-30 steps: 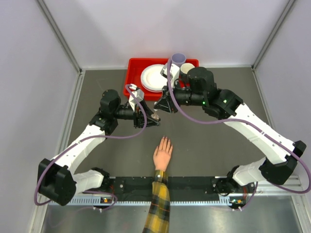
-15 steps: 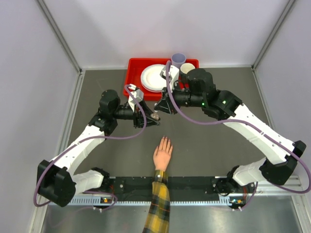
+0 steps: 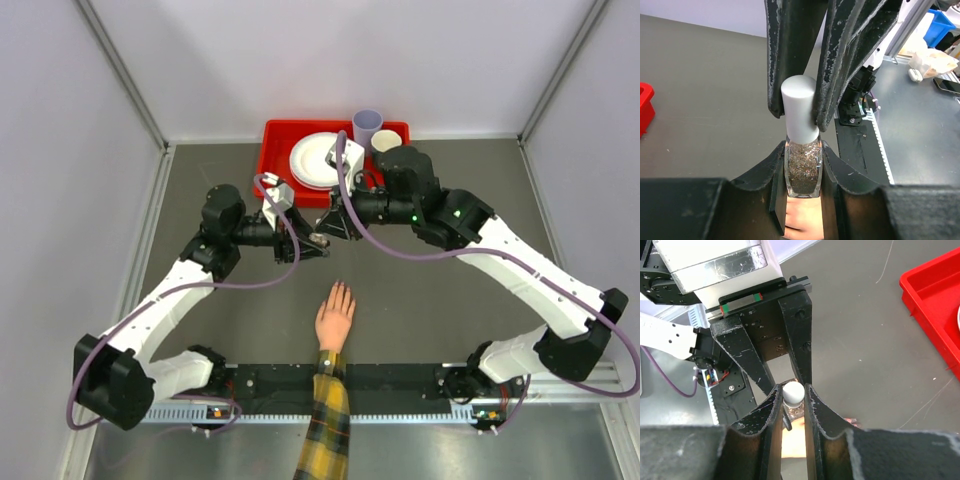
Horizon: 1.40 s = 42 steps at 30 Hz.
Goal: Paint the nails
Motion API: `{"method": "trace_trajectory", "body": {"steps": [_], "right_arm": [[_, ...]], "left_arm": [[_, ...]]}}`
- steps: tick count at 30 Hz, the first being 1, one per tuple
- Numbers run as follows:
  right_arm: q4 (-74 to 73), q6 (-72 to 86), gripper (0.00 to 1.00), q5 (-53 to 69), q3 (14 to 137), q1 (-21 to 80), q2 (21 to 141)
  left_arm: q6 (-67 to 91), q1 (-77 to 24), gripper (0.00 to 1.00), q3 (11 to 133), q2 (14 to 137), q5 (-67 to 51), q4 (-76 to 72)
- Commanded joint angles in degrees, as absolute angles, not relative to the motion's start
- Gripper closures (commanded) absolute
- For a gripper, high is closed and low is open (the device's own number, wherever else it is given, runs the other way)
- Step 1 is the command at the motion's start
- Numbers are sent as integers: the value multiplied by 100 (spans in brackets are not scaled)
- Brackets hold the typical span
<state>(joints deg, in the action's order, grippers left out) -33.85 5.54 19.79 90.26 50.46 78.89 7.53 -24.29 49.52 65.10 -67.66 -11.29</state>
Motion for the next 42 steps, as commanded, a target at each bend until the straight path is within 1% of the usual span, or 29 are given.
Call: {"method": "trace_trajectory", "body": {"steps": [1,3,5,8,9,11,12,13,15,18,19,20,21,22,23,25,26,27,28,29,31,32,33,34,35,37,38,40,42], "right_arm": [[-3296,615,100,1856,9035,5255,7840],[-3418,580,100,1409,9079,5431,7918],[-3533,589,100,1258,9210,5641,8024],[-3621,930,100,582,9238,5879,8174],[-3612,1271,100,23,9194,5941,8183],[-3743,1773,100,-848,9115,6046,8226],[-3909,2419,100,-1749,9166,6143,8287],[-4146,2643,100,-2001,9228,6187,8471],[-4367,3039,100,-2362,9482,6222,8700],[-4255,3059,100,-2093,9712,6223,8824],[-4237,3032,96,-2040,9825,6231,8798],[-4228,2989,89,-1996,9878,6223,8754],[-4210,2797,68,-1926,9905,6223,8710],[-4166,2682,58,-1803,9897,6170,8632],[-4114,2576,45,-1471,9896,6126,8439],[-3991,2164,35,-952,9792,5908,8158],[-3929,2023,27,-375,9748,5802,7878],[-3929,1647,25,-39,9738,5688,7771],[-3964,1443,20,304,9747,5469,7674],[-3981,1233,19,882,9721,5371,7577],[-4008,591,20,1814,9564,5099,7374],[-4008,371,24,2803,9502,4958,7348],[-3982,-48,24,3204,9414,4931,7287],[-3999,-314,26,3513,9291,4939,7286],[-4025,-464,29,4003,9281,4913,7304],[-3921,-598,33,4375,9281,4835,7409],[-3885,-580,38,4638,9316,4738,7479],[-3815,-527,44,4929,9430,4711,7663],[-3692,-493,46,5054,9466,4711,7734]], "left_arm": [[624,-2443,100,5177,6258,-6593,-1230],[615,-2435,100,5177,6170,-6242,-1257],[607,-2443,100,5194,6109,-5943,-1239],[554,-2452,100,5177,5995,-5250,-1222],[536,-2452,100,5142,5942,-4603,-1196],[527,-2452,100,5063,5784,-3879,-1256],[527,-2443,100,4897,5731,-3241,-1370],[597,-2461,100,4800,5609,-2939,-1710],[825,-2461,100,4501,5572,-2489,-2239],[1097,-2461,100,4587,5791,-2548,-2689],[1168,-2461,100,4657,5923,-2845,-2672],[1230,-2461,100,4737,5967,-2987,-2698],[1352,-2461,100,4763,6011,-3180,-2690],[1397,-2452,100,4798,6055,-3347,-2602],[1424,-2452,100,4877,6064,-3792,-2349],[1485,-2452,100,4922,6004,-4173,-2084],[1538,-2452,100,4878,5951,-4549,-1961],[1608,-2443,100,4861,5907,-4805,-1812],[1626,-2452,100,4843,5854,-5182,-1715],[1652,-2452,100,4834,5836,-5882,-1662],[1836,-2452,100,4843,5775,-6475,-1670],[1941,-2452,100,4825,5748,-6652,-1722],[2203,-2452,100,4816,5696,-7088,-2001],[2371,-2452,100,4825,5695,-7241,-2152],[2495,-2452,100,4843,5678,-7390,-2284],[2785,-2461,100,4895,5660,-7724,-2495],[2847,-2461,100,4974,5678,-7821,-2496],[2857,-2470,100,5045,5686,-7919,-2409],[2708,-2478,100,5133,5713,-7945,-2137]]}}
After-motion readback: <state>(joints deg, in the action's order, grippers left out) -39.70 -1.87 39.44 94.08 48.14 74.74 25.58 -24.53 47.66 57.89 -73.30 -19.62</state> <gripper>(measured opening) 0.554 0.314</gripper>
